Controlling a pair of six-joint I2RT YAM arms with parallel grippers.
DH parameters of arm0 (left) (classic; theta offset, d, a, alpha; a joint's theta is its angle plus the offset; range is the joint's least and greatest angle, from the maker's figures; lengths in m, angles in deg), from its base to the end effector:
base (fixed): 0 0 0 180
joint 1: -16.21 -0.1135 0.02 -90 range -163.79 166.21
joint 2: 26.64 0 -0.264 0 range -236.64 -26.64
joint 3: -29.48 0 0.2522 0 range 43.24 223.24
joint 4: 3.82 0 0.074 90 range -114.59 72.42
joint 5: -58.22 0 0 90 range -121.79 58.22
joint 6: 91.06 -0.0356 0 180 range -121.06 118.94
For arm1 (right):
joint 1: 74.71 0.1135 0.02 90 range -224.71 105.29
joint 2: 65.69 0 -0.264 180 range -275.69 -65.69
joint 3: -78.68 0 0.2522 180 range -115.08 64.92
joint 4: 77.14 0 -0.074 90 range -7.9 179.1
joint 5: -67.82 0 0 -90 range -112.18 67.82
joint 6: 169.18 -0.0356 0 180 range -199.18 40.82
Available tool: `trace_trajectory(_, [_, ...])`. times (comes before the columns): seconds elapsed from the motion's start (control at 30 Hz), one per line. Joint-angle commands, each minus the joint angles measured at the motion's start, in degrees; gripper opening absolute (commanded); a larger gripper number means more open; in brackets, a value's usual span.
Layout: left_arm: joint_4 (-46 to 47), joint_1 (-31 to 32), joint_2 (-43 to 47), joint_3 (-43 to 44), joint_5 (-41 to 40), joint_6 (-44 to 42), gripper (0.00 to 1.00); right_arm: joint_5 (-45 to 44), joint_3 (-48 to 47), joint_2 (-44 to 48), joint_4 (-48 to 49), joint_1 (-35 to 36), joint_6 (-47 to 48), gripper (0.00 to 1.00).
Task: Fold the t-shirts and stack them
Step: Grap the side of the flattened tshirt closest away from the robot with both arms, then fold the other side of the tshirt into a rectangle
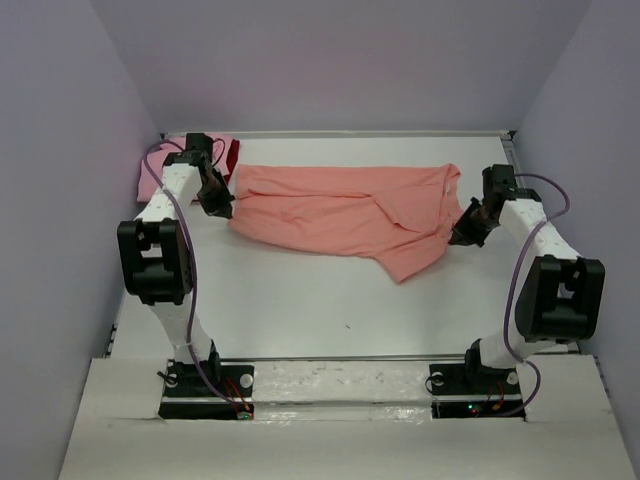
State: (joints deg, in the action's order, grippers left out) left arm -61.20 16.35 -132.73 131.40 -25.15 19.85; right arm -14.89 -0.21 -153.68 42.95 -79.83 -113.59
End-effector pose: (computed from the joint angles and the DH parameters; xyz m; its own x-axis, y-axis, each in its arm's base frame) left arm 0.3968 -0.0051 0.2527 -0.8418 -0.3525 -0.4088 -0.2602 0.9285 -0.2649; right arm 0.2981 -0.0222 0.2354 -0.7428 0.6293 -0.2286 0.5612 0.7713 0.3002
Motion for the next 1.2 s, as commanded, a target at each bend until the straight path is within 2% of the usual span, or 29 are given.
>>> trace_trajectory(0.0, [-2.1,-2.1,2.4,0.0,0.2,0.3,0.00,-1.2,-5.4,-2.0,-1.0,0.5,1.4,0.00])
trace_trajectory(0.2, [-2.7,-3.5,2.5,0.6,-0.8,0.1,0.00,-2.2,-9.7,-4.3,-2.4,0.5,2.1,0.00])
trace_trajectory(0.63, [-2.5,-4.7,1.7,0.4,-1.1,0.3,0.00,-3.4,-12.9,-6.2,-2.9,-0.1,2.8,0.00])
trace_trajectory(1.17, [-5.4,-5.1,-4.4,12.2,-1.1,1.0,0.00,-3.8,-22.8,-11.3,-4.3,-0.1,2.9,0.00])
